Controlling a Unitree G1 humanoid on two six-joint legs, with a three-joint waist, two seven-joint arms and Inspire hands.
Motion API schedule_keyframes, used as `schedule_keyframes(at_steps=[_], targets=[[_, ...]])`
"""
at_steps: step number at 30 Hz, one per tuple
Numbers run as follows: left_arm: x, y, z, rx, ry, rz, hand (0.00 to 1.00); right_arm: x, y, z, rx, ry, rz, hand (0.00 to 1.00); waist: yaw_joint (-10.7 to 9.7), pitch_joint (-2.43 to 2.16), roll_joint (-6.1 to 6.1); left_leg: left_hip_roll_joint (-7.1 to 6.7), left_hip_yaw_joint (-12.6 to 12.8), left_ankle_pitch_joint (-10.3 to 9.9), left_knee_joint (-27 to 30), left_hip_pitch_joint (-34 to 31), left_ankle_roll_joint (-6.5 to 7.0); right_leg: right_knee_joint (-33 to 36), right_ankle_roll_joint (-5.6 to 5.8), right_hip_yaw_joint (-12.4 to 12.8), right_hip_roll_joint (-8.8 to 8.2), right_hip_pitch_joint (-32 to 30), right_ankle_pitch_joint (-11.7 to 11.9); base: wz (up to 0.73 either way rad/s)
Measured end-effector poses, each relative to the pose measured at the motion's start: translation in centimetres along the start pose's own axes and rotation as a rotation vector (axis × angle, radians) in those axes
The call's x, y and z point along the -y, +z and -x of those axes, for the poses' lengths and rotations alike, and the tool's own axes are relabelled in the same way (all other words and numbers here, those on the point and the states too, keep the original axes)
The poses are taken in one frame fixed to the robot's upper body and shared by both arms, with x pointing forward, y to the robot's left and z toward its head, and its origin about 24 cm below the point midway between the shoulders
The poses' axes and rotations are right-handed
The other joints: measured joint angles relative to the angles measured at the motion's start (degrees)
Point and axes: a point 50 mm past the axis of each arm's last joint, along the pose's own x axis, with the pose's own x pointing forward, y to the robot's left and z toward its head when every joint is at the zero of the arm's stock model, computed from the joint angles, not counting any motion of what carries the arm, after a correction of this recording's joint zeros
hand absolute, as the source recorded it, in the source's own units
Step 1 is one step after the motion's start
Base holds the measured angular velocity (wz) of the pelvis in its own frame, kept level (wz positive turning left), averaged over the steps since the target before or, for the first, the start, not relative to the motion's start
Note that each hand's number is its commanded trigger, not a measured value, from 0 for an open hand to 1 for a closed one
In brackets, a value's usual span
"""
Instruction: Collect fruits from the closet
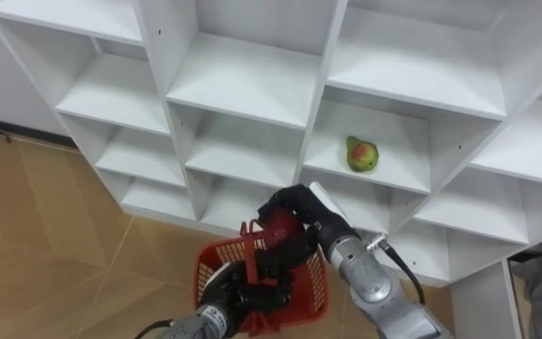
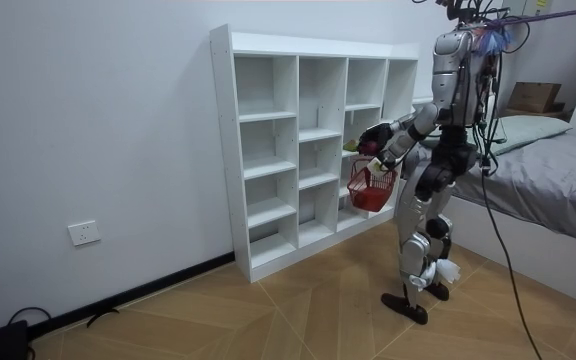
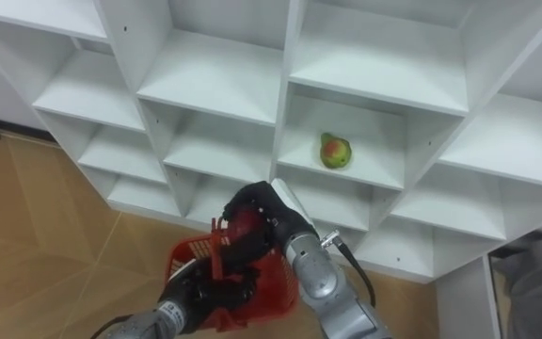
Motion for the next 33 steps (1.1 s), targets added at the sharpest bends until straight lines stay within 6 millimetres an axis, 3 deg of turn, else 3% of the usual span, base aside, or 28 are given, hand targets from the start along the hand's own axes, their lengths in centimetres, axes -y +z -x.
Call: schedule_keyframes(at_steps=[28, 33], targets=[[-0.4, 0.0, 0.0, -0.002, 0.025, -0.003, 1.00, 0.0, -0.1, 0.1, -0.004, 0.018, 0.007, 0.00, -0.1, 0.02, -0.29, -0.05, 0.1, 0.0, 0.1, -0.4, 0.01, -0.3, 0.04, 0.5, 0.02, -0.3, -0.1, 0.00], [-1.3, 0.4, 0.1, 0.016, 0.064, 0.018, 1.00, 2.0, -0.1, 0.5, 0.010, -0.056, 0.007, 0.00, -0.4, -0.03, -0.55, -0.04, 0.4, 0.0, -0.1, 0.0, 0.01, -0.4, 0.04, 1.1, 0.06, -0.3, -0.1, -0.03]])
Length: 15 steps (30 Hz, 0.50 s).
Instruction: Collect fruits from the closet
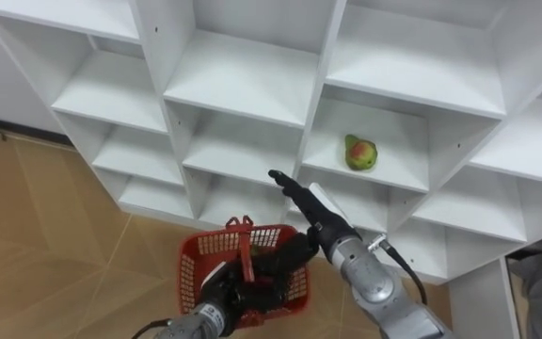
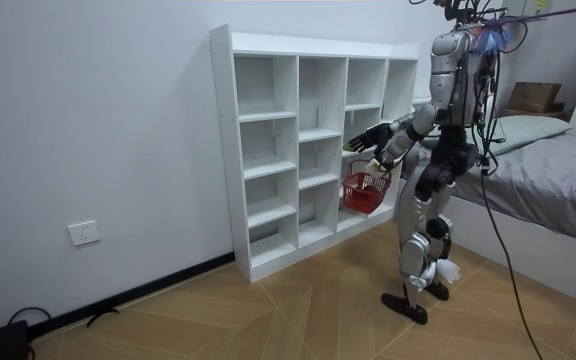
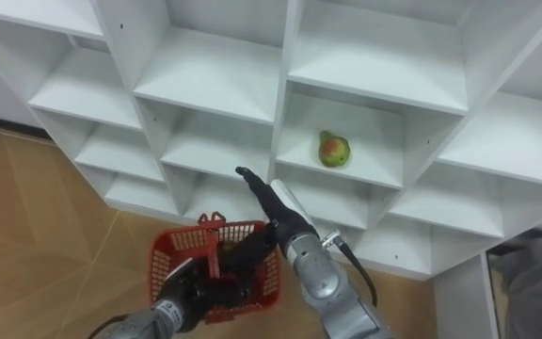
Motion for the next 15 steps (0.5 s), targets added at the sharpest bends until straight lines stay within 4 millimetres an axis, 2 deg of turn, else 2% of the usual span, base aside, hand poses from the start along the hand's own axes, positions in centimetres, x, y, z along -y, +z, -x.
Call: schedule_keyframes(at_steps=[4, 6, 9, 15], targets=[[-1.5, 0.0, 0.4, 0.002, 0.057, 0.001, 1.00, 1.5, -1.2, 0.7, -0.036, -0.099, -0.010, 0.00, 0.0, -0.06, -0.48, -0.07, 0.2, 0.0, -0.9, 1.9, 0.00, -0.8, 0.07, 0.1, 0.02, 1.7, 0.0, -0.02], [-2.9, -0.6, 1.1, -0.004, 0.100, 0.010, 1.00, 2.4, -2.6, 1.4, -0.084, -0.144, -0.016, 0.00, -0.1, -0.12, -0.83, -0.14, 0.3, -0.1, -1.4, 3.2, 0.03, -1.4, 0.19, -0.1, 0.00, 3.3, -0.2, 0.02], [-4.4, -1.3, 2.0, -0.012, 0.149, 0.018, 1.00, 4.2, -3.5, 2.0, -0.114, -0.226, -0.048, 0.00, -0.5, -0.15, -0.90, -0.18, 0.2, -0.1, -1.4, 3.6, 0.07, -1.5, 0.22, -0.2, -0.03, 3.8, -0.2, 0.01], [-6.4, -2.4, 3.5, -0.027, 0.215, 0.036, 1.00, 6.8, -5.5, 2.9, -0.185, -0.351, -0.078, 0.00, -0.2, -0.28, -1.70, -0.12, 0.6, -0.1, -1.9, 5.3, 0.06, -1.5, 0.29, 0.1, -0.01, 5.0, -0.4, -0.02]])
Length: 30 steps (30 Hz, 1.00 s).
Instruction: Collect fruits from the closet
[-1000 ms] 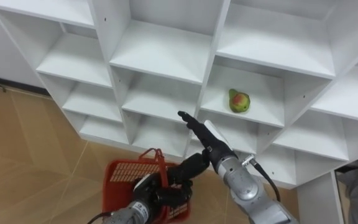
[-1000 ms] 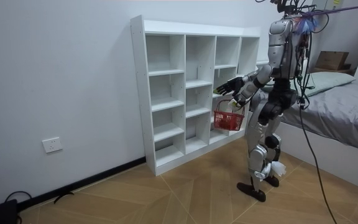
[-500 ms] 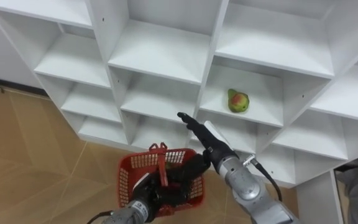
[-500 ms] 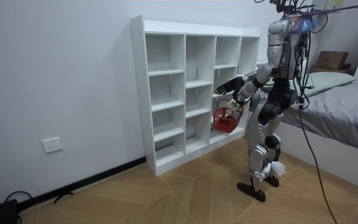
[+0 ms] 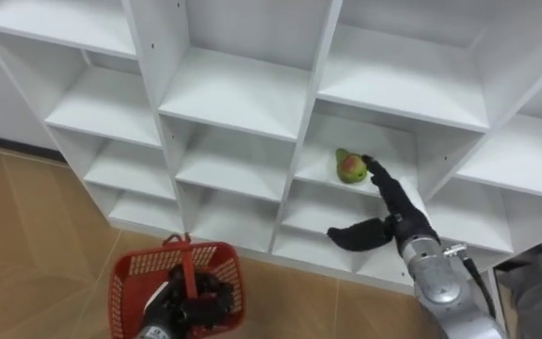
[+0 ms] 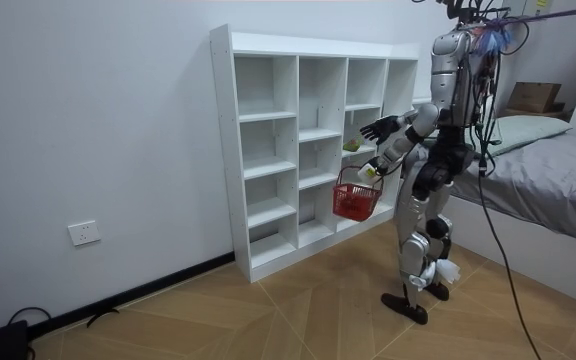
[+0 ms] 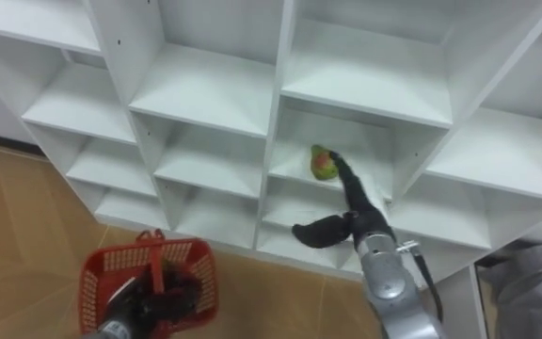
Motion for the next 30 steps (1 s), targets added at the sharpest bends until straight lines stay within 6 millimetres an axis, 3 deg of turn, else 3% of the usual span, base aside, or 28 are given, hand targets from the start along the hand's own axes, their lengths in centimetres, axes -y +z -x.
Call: schedule_keyframes(at_steps=[4, 10, 14, 19, 22, 25, 27, 30], targets=[[-0.7, 0.2, 0.1, 0.007, 0.022, 0.010, 1.00, 0.9, -1.8, -0.5, -0.099, -0.063, -0.032, 0.00, 0.8, -0.26, -0.93, 0.02, 0.2, 0.0, 0.0, 0.0, 0.00, 0.2, -0.01, 0.1, 0.01, -0.1, 0.0, -0.02], [-1.1, 0.1, 0.2, 0.000, 0.033, 0.008, 1.00, 2.1, -0.7, -2.1, -0.113, -0.174, -0.079, 0.00, 1.4, -0.20, -2.04, 0.23, 0.2, 0.0, 1.1, -2.9, 0.01, 1.0, -0.23, 0.1, 0.15, -3.0, 0.2, -0.02], [-1.4, -0.1, 0.1, -0.012, 0.041, 0.018, 1.00, 3.0, 0.1, -3.3, -0.121, -0.241, -0.090, 0.00, 2.9, 0.30, -2.93, 0.50, 0.2, -0.1, 1.9, -5.0, -0.03, 1.2, -0.45, 0.1, 0.31, -4.8, 0.5, 0.00], [-1.9, 0.2, -0.1, -0.015, 0.063, -0.005, 1.00, 3.8, 1.6, -4.3, -0.097, -0.292, -0.085, 0.00, 3.5, 0.74, -2.79, 0.94, -0.5, -0.5, 4.2, -9.1, 0.03, 2.0, -0.64, -1.3, 0.28, -7.7, 0.8, 0.09], [-1.8, 0.9, -0.5, 0.001, 0.063, -0.012, 1.00, 4.2, 2.2, -4.9, -0.095, -0.304, -0.081, 0.00, 3.4, 0.91, -2.71, 1.22, -1.4, -0.6, 6.0, -12.0, -0.03, 2.5, -0.83, -1.9, 0.45, -9.8, 0.9, 0.12], [-1.6, 2.2, -1.0, 0.032, 0.059, -0.022, 1.00, 4.7, 3.0, -5.4, -0.080, -0.316, -0.084, 0.00, 4.0, 1.47, -2.51, 1.34, -1.8, -0.8, 7.7, -14.8, -0.11, 3.2, -1.07, -1.8, 0.78, -11.9, 1.2, 0.02], [-1.3, 3.1, -1.3, 0.056, 0.049, -0.027, 1.00, 5.0, 3.7, -5.8, -0.067, -0.336, -0.098, 0.00, 4.5, 2.08, -2.31, 1.43, -1.8, -0.8, 8.2, -16.3, -0.14, 4.0, -1.22, -1.7, 0.83, -13.7, 1.3, -0.09], [-0.7, 3.6, -1.6, 0.069, 0.033, -0.033, 1.00, 5.2, 3.8, -6.0, -0.081, -0.354, -0.139, 0.00, 5.5, 2.20, -2.37, 1.40, -1.7, -0.5, 8.0, -17.2, -0.18, 4.3, -1.28, -1.5, 0.76, -15.1, 1.5, -0.07]])
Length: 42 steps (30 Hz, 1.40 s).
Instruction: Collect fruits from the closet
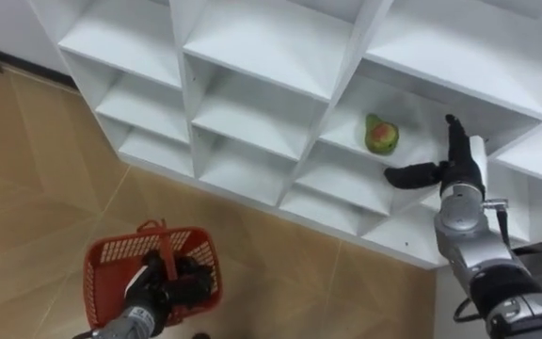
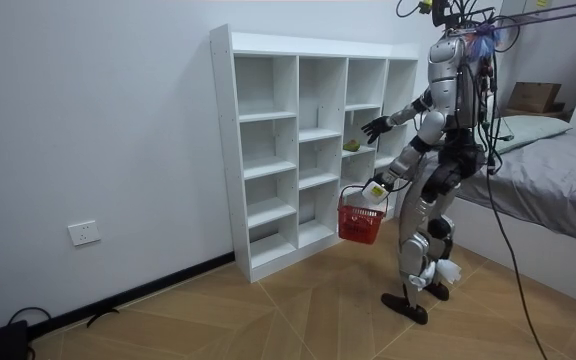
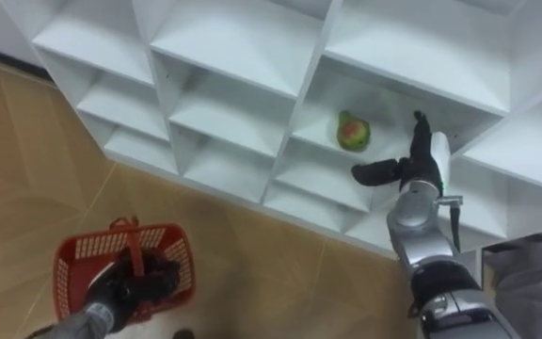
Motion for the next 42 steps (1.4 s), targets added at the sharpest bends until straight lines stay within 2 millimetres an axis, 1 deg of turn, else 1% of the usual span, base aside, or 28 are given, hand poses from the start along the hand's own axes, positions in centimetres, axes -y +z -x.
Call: schedule_keyframes(at_steps=[2, 4, 6, 17, 23, 29, 33, 37, 38, 40, 42], targets=[[0.3, 0.0, -0.1, -0.001, -0.011, -0.002, 1.00, 0.0, 0.1, -0.1, -0.005, -0.005, -0.022, 0.00, 0.2, 0.02, -0.04, 0.01, 0.1, 0.0, 0.0, -0.6, 0.01, 0.2, 0.00, 0.1, -0.02, -0.7, 0.0, -0.02], [0.5, 0.1, -0.2, 0.001, -0.017, -0.004, 1.00, 0.1, 1.0, -0.3, 0.015, -0.016, -0.028, 0.00, 0.2, 0.09, -0.15, 0.04, 0.2, 0.2, 0.1, -1.9, 0.06, 0.7, -0.01, 0.3, -0.10, -2.5, 0.0, -0.07], [0.8, 0.0, -0.3, -0.008, -0.021, -0.004, 1.00, 0.2, 1.3, -0.5, 0.024, -0.026, -0.030, 0.00, 0.2, 0.10, -0.17, 0.03, 0.3, 0.2, 0.1, -2.6, 0.06, 0.8, -0.01, 0.3, -0.11, -3.2, 0.0, -0.02], [1.3, -0.4, -0.5, -0.030, -0.033, -0.017, 1.00, 0.5, 2.7, -0.9, 0.052, -0.037, -0.047, 0.00, 0.0, 0.24, -0.38, -0.08, 0.5, 0.2, -0.4, -3.2, 0.08, 0.7, 0.01, 0.1, -0.55, -4.0, 0.0, 0.00], [1.7, -0.7, -0.6, -0.043, -0.042, -0.025, 1.00, 0.6, 3.2, -1.0, 0.066, -0.048, -0.049, 0.00, 0.1, 0.30, -0.43, -0.11, 0.5, 0.3, -0.5, -3.8, 0.13, 0.7, 0.01, 0.1, -0.38, -4.5, 0.0, 0.00], [1.9, -1.0, -0.7, -0.047, -0.050, -0.045, 1.00, 0.5, 4.9, -1.3, 0.108, -0.049, -0.057, 0.00, 0.2, 0.41, -0.43, -0.17, 1.4, 0.5, -1.0, -3.8, 0.30, 1.3, 0.02, 0.4, -0.56, -5.3, 0.0, -0.03], [2.1, -0.8, -0.7, -0.042, -0.054, -0.045, 1.00, 0.4, 5.8, -1.5, 0.130, -0.048, -0.065, 0.00, 0.2, 0.65, -0.42, -0.15, 1.8, 0.5, -1.1, -3.8, 0.35, 1.5, 0.04, 0.6, -0.64, -5.6, 0.0, -0.03], [2.3, -0.9, -0.7, -0.045, -0.063, -0.058, 1.00, 0.4, 6.2, -1.5, 0.139, -0.047, -0.065, 0.00, 0.6, 0.73, -0.43, -0.13, 2.0, 0.5, -1.2, -3.8, 0.37, 1.6, 0.04, 1.1, -0.61, -5.9, 0.0, -0.07], [2.3, -0.9, -0.7, -0.045, -0.066, -0.062, 1.00, 0.4, 6.2, -1.5, 0.139, -0.047, -0.065, 0.00, 0.8, 0.83, -0.41, -0.12, 2.0, 0.5, -1.2, -3.8, 0.37, 1.6, 0.04, 1.0, -0.62, -5.9, 0.0, 0.00], [2.5, -0.8, -0.8, -0.044, -0.070, -0.060, 1.00, 0.4, 6.2, -1.5, 0.140, -0.047, -0.062, 0.00, 1.2, 1.30, -0.51, -0.11, 1.9, 0.5, -1.2, -3.8, 0.34, 1.6, 0.04, 1.0, -0.61, -5.9, 0.0, 0.00], [2.7, -0.9, -0.8, -0.044, -0.075, -0.056, 1.00, 0.4, 6.2, -1.5, 0.141, -0.047, -0.061, 0.00, 1.4, 1.42, -0.54, -0.11, 1.9, 0.5, -1.1, -4.1, 0.35, 1.6, 0.04, 0.8, -0.62, -6.1, 0.0, 0.00]])
